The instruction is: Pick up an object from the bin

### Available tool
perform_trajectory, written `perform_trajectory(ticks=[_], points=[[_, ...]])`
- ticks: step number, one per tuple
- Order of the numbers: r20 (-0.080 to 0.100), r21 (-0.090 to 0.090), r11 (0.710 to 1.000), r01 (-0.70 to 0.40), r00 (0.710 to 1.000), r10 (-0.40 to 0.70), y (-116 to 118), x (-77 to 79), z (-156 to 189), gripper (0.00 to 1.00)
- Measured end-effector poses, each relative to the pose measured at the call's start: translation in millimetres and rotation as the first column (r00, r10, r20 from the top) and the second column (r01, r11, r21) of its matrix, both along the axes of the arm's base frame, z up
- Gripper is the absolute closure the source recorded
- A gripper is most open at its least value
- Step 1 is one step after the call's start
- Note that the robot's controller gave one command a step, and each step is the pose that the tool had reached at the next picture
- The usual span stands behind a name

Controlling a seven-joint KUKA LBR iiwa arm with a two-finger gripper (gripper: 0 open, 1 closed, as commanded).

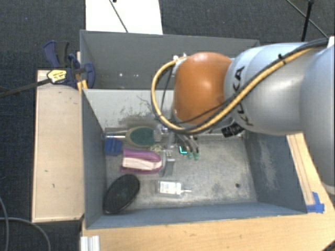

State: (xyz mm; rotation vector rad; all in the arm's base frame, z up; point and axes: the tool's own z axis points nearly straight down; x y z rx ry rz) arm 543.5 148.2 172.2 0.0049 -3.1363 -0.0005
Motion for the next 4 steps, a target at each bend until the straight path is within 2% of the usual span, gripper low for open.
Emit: perform_trajectory(ticks=[1, 2, 3, 4], points=[[0.007, -0.001, 0.994, -0.109, 0.994, 0.109, 40, 22.1, -98, 0.0], [0.005, -0.002, 0.837, -0.548, 0.837, 0.548, 97, -12.0, -101, 0.0], [0.008, 0.0, 0.637, -0.77, 0.637, 0.77, 102, -63.9, -94, 0.0], [0.009, -0.005, 0.254, -0.967, 0.254, 0.967, 63, -39.9, -50, 0.0]])
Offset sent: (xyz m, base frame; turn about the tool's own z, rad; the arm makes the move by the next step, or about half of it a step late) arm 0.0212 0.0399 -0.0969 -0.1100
